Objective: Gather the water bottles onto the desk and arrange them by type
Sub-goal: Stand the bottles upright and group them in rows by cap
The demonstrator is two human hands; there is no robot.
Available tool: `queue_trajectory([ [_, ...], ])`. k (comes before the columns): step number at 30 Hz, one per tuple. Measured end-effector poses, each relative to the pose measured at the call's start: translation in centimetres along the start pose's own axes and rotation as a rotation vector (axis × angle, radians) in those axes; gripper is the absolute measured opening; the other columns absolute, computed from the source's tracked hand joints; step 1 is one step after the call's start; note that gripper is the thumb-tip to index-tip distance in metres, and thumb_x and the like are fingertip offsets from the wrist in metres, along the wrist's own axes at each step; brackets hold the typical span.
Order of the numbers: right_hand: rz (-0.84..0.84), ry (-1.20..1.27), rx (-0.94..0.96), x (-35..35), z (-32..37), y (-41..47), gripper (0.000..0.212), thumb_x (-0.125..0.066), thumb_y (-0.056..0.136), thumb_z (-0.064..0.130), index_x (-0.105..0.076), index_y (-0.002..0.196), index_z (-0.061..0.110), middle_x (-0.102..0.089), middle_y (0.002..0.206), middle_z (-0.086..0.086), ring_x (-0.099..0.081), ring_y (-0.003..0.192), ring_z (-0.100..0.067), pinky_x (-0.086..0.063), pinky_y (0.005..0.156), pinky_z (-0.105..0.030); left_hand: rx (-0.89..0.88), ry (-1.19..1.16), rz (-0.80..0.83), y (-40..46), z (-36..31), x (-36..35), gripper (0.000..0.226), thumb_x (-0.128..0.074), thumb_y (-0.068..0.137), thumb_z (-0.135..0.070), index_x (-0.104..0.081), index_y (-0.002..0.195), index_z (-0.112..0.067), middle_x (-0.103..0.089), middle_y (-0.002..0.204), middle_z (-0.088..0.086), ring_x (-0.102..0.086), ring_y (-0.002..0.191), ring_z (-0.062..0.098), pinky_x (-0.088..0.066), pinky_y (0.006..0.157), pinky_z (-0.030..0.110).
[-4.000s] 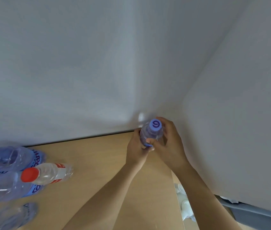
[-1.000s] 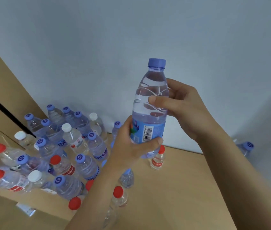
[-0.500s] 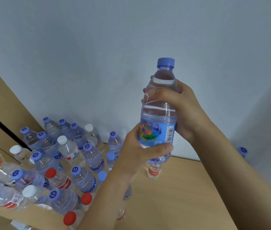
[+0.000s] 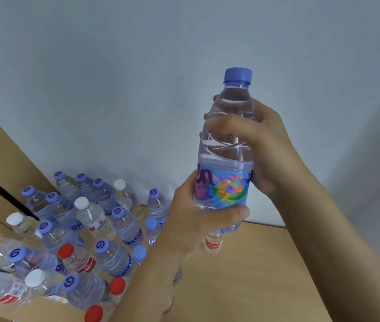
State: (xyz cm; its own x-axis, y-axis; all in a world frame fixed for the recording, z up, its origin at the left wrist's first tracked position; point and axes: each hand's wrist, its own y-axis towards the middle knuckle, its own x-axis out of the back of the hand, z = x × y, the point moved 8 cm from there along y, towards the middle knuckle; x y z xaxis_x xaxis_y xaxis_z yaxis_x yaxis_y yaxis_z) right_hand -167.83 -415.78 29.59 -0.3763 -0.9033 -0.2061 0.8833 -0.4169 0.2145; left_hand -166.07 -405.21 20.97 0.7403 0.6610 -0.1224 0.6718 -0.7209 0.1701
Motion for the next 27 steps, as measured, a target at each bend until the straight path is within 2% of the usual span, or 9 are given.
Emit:
queue_trajectory([
  [3,0.103,0.084,0.007,-0.3,0.4,-0.2,0.026,-0.067,0.074,0.009,-0.066,0.100,0.014,-0.070,0.094,-0.011,-0.069,0.083,-0.029,-0.059,0.077,-0.039,0.005,-0.041,0.090,0.0,-0.4,-0.2,0.045,-0.085,0.053,-0.024,-0.074,0.095,-0.033,-0.076,0.096,0.003,-0.073,0.091,0.021,-0.059,0.073,0.029],
  [5,0.058,0.018,0.037,0.0,0.7,-0.2,0.027,-0.069,0.077,0.011,-0.064,0.103,0.013,-0.072,0.098,-0.012,-0.071,0.088,-0.031,-0.061,0.077,-0.037,-0.023,-0.009,0.002,0.1,-0.9,0.1,0.044,-0.086,0.052,-0.026,-0.073,0.093,-0.031,-0.076,0.093,-0.001,-0.073,0.085,0.015,-0.057,0.068,0.023],
  [7,-0.076,-0.148,0.080,0.6,0.9,-0.3,0.034,-0.079,0.078,0.017,-0.061,0.107,0.015,-0.073,0.095,-0.001,-0.073,0.084,-0.019,-0.059,0.070,-0.027,-0.074,0.108,-0.156,-0.1,-1.3,0.7,0.049,-0.090,0.052,-0.020,-0.067,0.094,-0.031,-0.074,0.090,-0.013,-0.071,0.080,0.005,-0.054,0.062,0.014],
  [10,-0.199,-0.226,0.084,0.9,0.6,-0.3,0.042,-0.085,0.074,0.022,-0.058,0.105,0.022,-0.070,0.095,0.008,-0.071,0.079,-0.008,-0.055,0.062,-0.017,-0.127,0.293,-0.300,-0.3,-1.6,0.9,0.061,-0.093,0.060,-0.014,-0.056,0.101,-0.038,-0.065,0.093,-0.033,-0.063,0.090,-0.011,-0.048,0.060,0.004],
  [16,-0.020,-0.067,0.126,0.3,1.5,-0.2,0.042,-0.073,0.069,0.002,-0.062,0.110,0.008,-0.069,0.089,-0.003,-0.070,0.078,-0.019,-0.058,0.068,-0.029,0.025,0.088,-0.033,0.5,-0.2,-0.1,0.056,-0.093,0.056,-0.010,-0.069,0.103,-0.027,-0.075,0.094,-0.006,-0.073,0.086,0.011,-0.057,0.063,0.020],
  [19,0.086,0.064,0.084,0.3,1.6,-0.1,0.042,-0.065,0.071,0.003,-0.063,0.111,0.014,-0.069,0.093,-0.007,-0.070,0.086,-0.025,-0.058,0.074,-0.033,0.047,0.040,0.116,0.6,-0.6,-0.9,0.048,-0.088,0.054,-0.020,-0.073,0.095,-0.040,-0.075,0.096,-0.004,-0.073,0.090,0.014,-0.057,0.068,0.022],
  [23,-0.006,-0.064,0.091,1.0,1.8,-0.1,0.037,-0.070,0.077,0.017,-0.061,0.112,0.013,-0.070,0.104,-0.010,-0.072,0.092,-0.028,-0.060,0.081,-0.039,-0.031,0.068,-0.019,0.7,-1.6,-0.4,0.048,-0.088,0.050,-0.028,-0.071,0.090,-0.046,-0.074,0.090,-0.011,-0.072,0.085,0.007,-0.056,0.063,0.017],
  [25,-0.092,-0.133,0.102,1.4,1.9,-0.2,0.041,-0.077,0.077,0.026,-0.061,0.113,0.014,-0.071,0.100,-0.001,-0.073,0.088,-0.021,-0.061,0.078,-0.036,-0.072,0.134,-0.115,0.5,-1.7,-0.2,0.052,-0.092,0.052,-0.020,-0.068,0.093,-0.041,-0.073,0.088,-0.015,-0.071,0.083,0.003,-0.054,0.059,0.013],
  [27,-0.134,-0.122,0.107,1.6,2.0,-0.2,0.038,-0.080,0.078,0.020,-0.062,0.111,0.013,-0.071,0.095,0.003,-0.073,0.083,-0.019,-0.060,0.071,-0.031,-0.078,0.172,-0.147,0.4,-1.6,-0.4,0.055,-0.092,0.054,-0.017,-0.064,0.097,-0.037,-0.072,0.089,-0.017,-0.070,0.085,0.002,-0.053,0.060,0.012],
])
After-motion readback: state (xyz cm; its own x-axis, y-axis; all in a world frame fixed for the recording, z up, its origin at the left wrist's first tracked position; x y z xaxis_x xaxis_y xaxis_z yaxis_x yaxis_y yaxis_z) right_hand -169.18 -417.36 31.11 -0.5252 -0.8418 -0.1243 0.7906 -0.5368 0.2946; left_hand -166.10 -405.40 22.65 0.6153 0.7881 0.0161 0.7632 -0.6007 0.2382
